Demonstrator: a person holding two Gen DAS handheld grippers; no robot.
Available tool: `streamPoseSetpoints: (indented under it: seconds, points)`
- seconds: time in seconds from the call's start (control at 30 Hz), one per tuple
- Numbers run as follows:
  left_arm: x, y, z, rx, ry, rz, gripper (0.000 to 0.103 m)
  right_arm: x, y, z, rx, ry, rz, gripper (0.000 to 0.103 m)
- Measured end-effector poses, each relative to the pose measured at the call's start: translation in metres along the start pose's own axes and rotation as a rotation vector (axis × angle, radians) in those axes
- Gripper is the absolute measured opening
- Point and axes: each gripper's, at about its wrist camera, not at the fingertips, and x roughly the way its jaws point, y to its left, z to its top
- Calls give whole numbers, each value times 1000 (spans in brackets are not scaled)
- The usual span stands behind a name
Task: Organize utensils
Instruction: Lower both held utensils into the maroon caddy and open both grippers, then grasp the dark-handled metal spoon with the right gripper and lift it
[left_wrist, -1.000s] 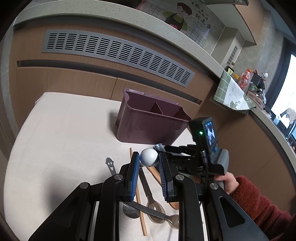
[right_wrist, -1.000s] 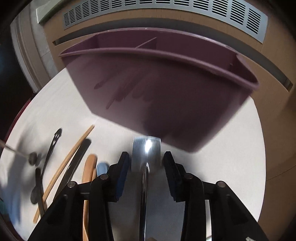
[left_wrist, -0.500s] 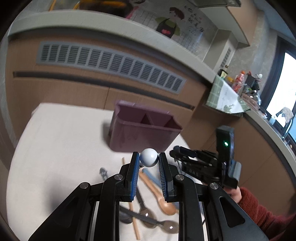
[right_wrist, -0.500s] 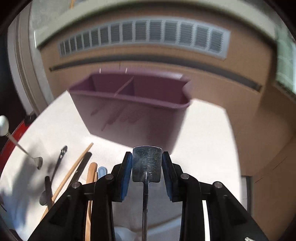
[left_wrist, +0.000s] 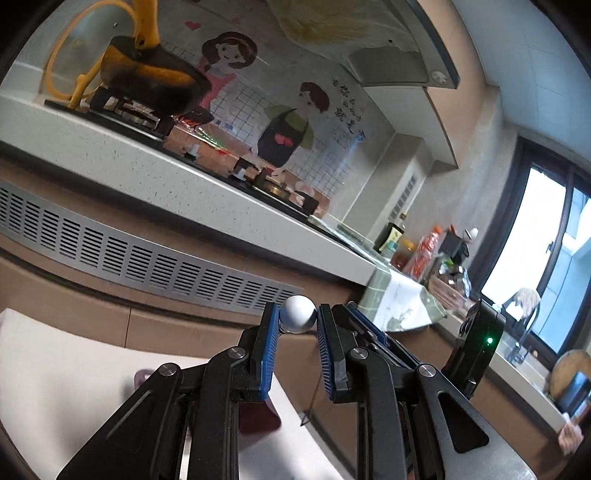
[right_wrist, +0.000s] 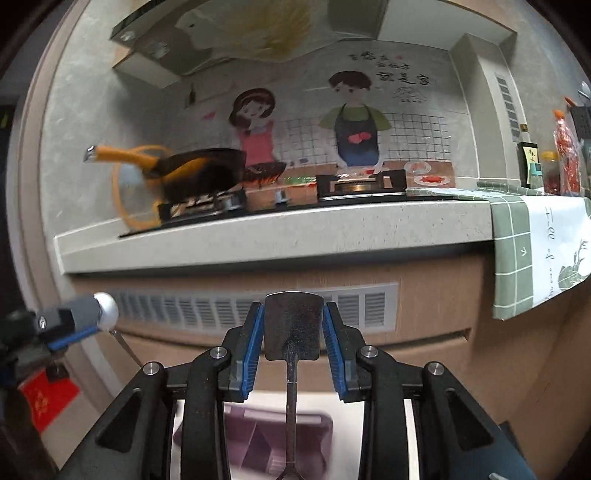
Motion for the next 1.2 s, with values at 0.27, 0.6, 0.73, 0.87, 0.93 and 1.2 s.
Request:
streamPoseSetpoints:
  seconds: [0.27, 0.6, 0.73, 0.87, 0.93, 1.2]
  points:
    - [48, 59, -32, -127, 107, -9, 22, 47, -10, -40, 20, 46, 1, 28]
    - [58, 93, -85, -183, 222, 64, 22, 62, -14, -104, 0, 341, 92, 29]
    - [39, 91, -93, -160, 198, 81, 37, 37, -17, -110, -41, 340, 91, 29]
    - [2, 71, -93, -36, 145, 192, 40, -19, -20, -106, -72, 197, 51, 29]
    - [-16, 61, -98, 47, 117, 271, 41, -46, -24, -111, -49, 156, 61, 30]
    - [-63, 49, -168, 281, 212, 522, 41, -57, 11, -197, -254, 574, 203, 29]
